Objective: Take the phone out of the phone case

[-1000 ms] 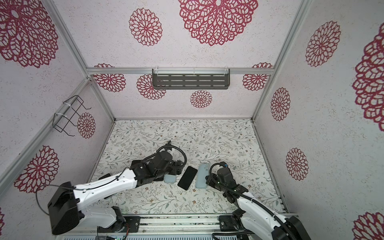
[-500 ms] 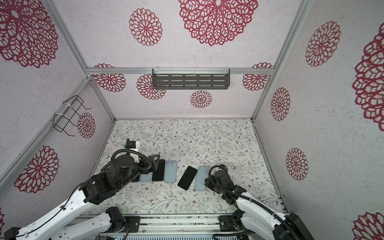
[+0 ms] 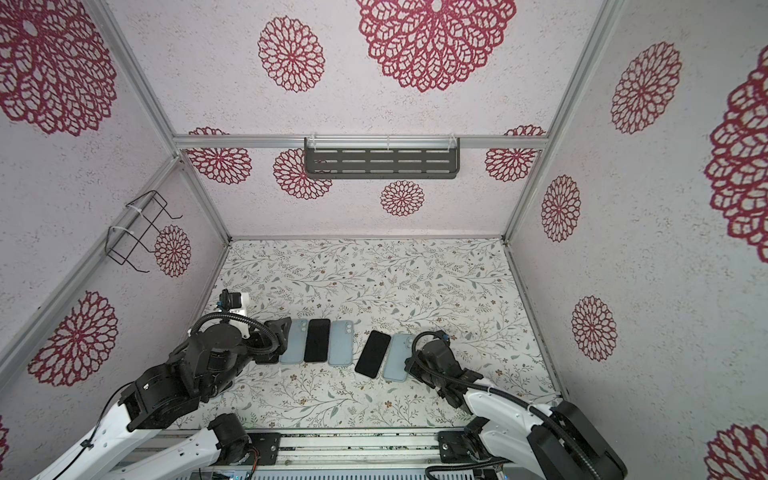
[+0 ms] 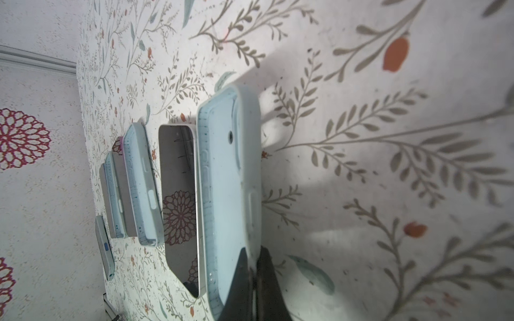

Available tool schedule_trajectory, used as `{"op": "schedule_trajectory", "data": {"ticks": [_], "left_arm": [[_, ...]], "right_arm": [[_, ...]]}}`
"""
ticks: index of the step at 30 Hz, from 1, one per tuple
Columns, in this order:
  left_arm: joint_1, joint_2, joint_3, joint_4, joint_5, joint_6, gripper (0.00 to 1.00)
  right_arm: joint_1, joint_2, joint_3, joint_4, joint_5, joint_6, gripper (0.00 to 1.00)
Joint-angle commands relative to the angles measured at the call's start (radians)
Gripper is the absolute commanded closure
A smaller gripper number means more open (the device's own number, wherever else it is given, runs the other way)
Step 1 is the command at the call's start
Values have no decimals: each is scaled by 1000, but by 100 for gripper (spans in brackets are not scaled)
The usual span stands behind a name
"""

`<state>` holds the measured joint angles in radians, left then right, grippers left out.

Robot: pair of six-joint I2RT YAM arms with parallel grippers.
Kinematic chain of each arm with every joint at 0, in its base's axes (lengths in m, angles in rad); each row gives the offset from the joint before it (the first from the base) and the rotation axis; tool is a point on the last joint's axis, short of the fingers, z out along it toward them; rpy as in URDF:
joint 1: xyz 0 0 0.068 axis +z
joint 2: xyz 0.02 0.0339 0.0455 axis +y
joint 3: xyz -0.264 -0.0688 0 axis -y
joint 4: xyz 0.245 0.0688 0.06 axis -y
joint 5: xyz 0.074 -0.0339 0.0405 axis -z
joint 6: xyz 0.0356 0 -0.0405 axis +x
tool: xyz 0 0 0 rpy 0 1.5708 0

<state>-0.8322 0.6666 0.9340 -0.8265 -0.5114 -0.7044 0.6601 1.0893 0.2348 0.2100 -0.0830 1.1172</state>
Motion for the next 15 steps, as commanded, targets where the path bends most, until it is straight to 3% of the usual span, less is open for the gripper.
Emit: {"op": "schedule_trajectory", "data": {"ticks": [1, 15], "left_arm": [[11, -15, 19, -40, -27, -6, 3], [11, -46, -7, -62, -46, -36, 3]], "right_arm": [[6, 53, 68, 71, -19, -34, 100], [-38, 272, 179, 142, -155, -186, 100]]}}
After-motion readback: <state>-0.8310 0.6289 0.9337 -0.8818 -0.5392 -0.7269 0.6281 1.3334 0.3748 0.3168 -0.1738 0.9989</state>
